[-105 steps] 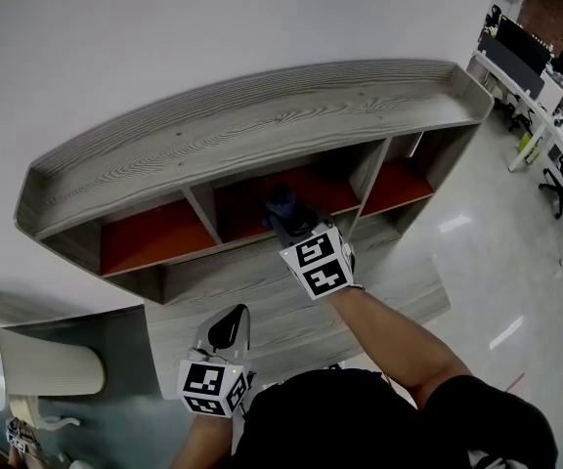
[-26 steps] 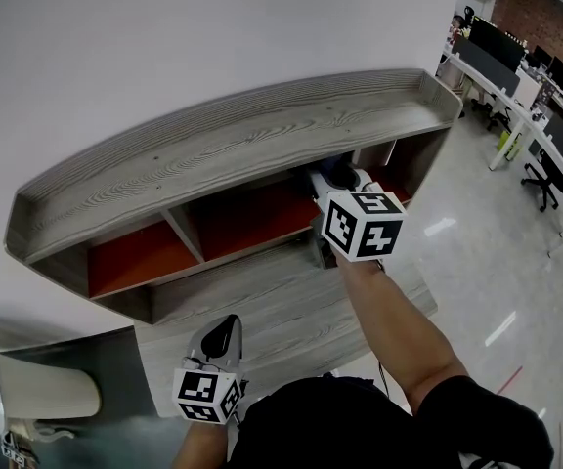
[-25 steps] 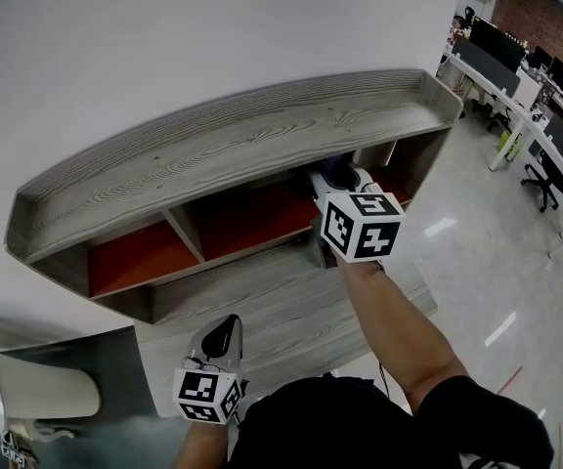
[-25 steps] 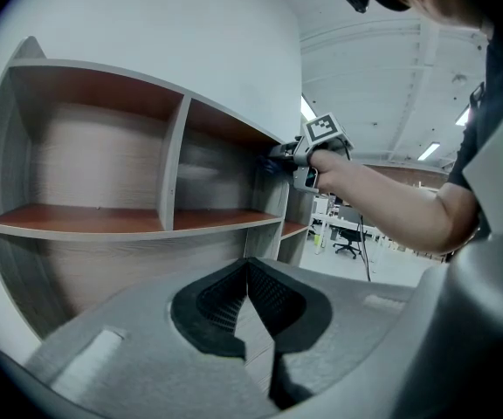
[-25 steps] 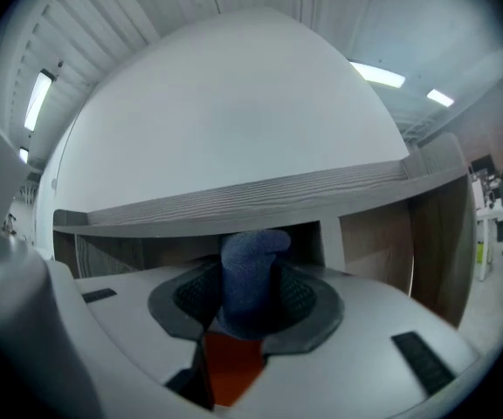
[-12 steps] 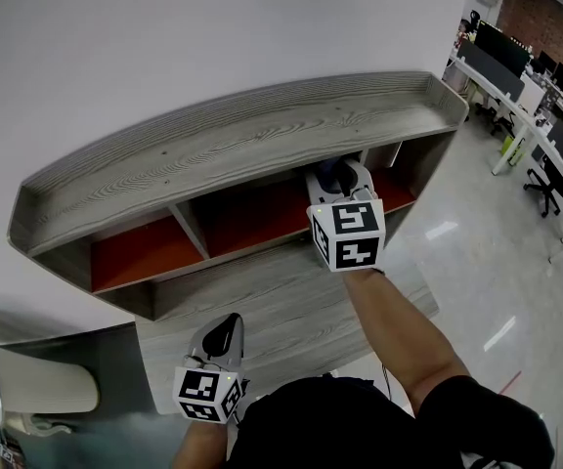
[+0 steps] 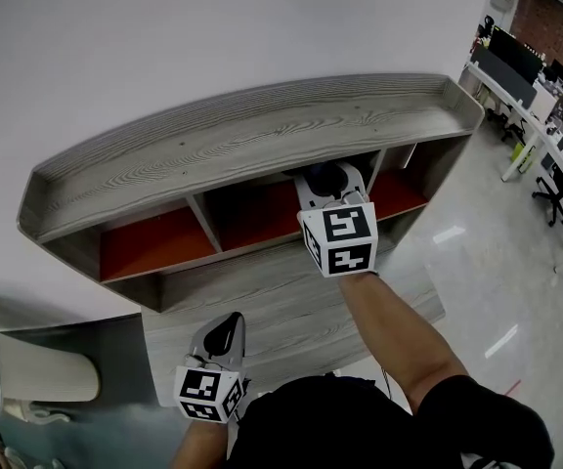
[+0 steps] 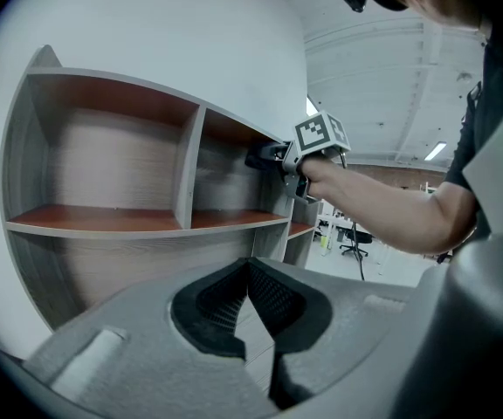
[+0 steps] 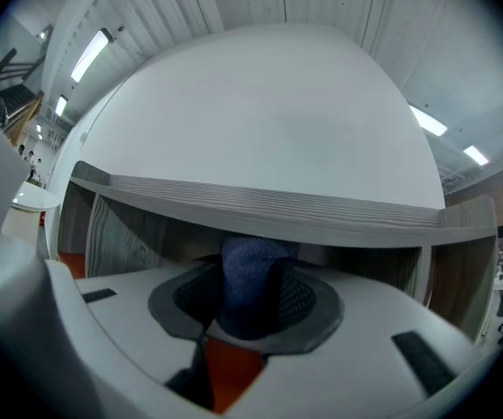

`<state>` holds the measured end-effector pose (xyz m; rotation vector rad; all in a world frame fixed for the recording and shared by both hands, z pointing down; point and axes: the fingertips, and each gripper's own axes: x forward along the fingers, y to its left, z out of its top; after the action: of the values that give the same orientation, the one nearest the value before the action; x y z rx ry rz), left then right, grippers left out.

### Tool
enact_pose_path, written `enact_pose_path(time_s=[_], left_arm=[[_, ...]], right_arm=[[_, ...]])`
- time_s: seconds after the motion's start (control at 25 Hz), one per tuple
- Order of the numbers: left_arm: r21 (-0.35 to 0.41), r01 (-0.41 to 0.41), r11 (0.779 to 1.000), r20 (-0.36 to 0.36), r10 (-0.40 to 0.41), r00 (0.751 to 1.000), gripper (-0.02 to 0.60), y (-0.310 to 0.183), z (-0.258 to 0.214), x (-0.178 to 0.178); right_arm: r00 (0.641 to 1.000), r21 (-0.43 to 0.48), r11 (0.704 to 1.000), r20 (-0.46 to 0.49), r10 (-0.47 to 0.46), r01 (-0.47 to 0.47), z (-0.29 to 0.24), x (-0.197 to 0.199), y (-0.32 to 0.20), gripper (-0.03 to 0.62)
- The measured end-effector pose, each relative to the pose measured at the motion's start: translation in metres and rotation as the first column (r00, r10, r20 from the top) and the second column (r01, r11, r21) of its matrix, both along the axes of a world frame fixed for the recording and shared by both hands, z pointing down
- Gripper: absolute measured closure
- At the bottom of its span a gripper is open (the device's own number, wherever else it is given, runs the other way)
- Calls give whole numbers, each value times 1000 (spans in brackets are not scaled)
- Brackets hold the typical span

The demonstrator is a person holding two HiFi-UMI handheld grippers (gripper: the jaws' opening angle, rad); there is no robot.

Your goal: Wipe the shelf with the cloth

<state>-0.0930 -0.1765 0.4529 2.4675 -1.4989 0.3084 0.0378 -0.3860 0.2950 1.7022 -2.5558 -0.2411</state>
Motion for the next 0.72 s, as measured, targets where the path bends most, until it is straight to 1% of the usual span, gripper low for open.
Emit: enact_pose_path(time_s=[0.32, 0.72], left_arm=[[-1, 34, 999, -1, -34, 999, 571, 6, 0, -15], [-3, 67, 998, -5, -67, 998, 571, 12, 1, -30]], right_arm=[[999, -4, 999, 7, -48, 48, -1, -30, 4, 454], [994, 3, 994, -13, -112, 112, -1, -69, 14, 454]])
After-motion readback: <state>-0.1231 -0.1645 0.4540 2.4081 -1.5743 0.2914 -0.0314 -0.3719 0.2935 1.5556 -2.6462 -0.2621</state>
